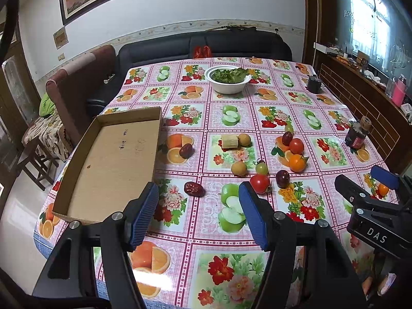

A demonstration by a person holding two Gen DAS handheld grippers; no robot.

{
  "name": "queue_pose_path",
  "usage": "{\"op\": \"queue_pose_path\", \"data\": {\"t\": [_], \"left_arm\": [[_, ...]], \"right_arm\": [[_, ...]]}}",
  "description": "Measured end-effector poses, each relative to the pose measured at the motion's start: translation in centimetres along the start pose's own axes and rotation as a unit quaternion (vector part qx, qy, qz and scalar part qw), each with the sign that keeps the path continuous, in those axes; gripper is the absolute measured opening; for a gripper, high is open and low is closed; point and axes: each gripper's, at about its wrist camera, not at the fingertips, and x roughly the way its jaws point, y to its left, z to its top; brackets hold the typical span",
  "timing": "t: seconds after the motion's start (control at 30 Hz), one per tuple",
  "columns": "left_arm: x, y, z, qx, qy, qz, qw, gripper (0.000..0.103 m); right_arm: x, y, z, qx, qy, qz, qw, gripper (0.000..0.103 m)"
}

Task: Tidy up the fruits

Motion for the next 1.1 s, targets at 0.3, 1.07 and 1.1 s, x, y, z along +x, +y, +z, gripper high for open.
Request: {"op": "queue_pose_path", "data": {"t": [0.3, 1.07, 1.1], "left_arm": [[0.2, -0.1, -0.2, 0.0, -0.001, -0.001, 1.0, 0.064], [3.2, -1.0, -1.4, -0.001, 0.062, -0.031, 0.9976, 0.064], [3.2, -1.1, -1.4, 0.0, 0.064, -0.031, 0.9975, 0.064]], "right_arm": [[0.3, 0.0, 0.0, -0.003, 0.001, -0.009, 1.0, 0.09], [1.7, -1.5, -0.4, -0.04, 0.009, -0.14, 0.989, 0.091], [1.8, -1.6, -0.4, -0.039, 0.009, -0.14, 0.989, 0.091]]}}
